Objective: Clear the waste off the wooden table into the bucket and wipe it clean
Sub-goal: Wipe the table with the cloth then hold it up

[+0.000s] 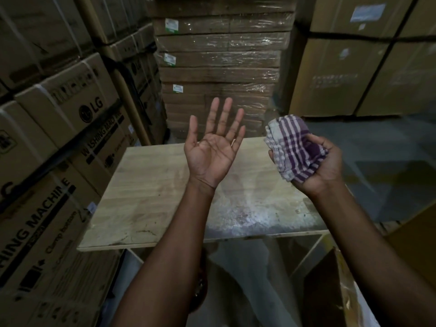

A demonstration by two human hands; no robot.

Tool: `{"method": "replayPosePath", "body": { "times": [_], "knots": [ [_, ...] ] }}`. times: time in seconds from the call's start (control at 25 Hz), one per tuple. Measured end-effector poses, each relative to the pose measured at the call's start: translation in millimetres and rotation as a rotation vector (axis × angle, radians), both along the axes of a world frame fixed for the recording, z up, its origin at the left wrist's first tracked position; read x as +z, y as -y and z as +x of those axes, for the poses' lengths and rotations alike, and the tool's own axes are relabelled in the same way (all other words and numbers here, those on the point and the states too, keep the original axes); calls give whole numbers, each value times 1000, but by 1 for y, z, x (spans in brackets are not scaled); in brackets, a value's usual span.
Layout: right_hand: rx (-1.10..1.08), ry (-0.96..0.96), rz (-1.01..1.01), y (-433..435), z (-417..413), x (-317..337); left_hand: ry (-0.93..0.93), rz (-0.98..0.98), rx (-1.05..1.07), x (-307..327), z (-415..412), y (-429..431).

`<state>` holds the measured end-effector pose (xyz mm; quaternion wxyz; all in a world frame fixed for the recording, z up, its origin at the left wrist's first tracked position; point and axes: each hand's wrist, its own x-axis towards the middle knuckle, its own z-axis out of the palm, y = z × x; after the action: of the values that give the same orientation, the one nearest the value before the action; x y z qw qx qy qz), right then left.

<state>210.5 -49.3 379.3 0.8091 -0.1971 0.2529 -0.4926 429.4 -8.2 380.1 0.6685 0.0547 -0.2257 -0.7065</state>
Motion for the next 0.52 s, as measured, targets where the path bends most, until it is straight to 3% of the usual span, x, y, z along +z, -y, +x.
{"method": "replayPosePath", "body": {
  "times": [0.2,0.52],
  "knots": [
    [27,120,26,-5,-6,-7,-12,-66,-11,11,-7,-1],
    [167,471,33,0,-35,-12,84,-38,58,12,-37,13]
  ]
}}
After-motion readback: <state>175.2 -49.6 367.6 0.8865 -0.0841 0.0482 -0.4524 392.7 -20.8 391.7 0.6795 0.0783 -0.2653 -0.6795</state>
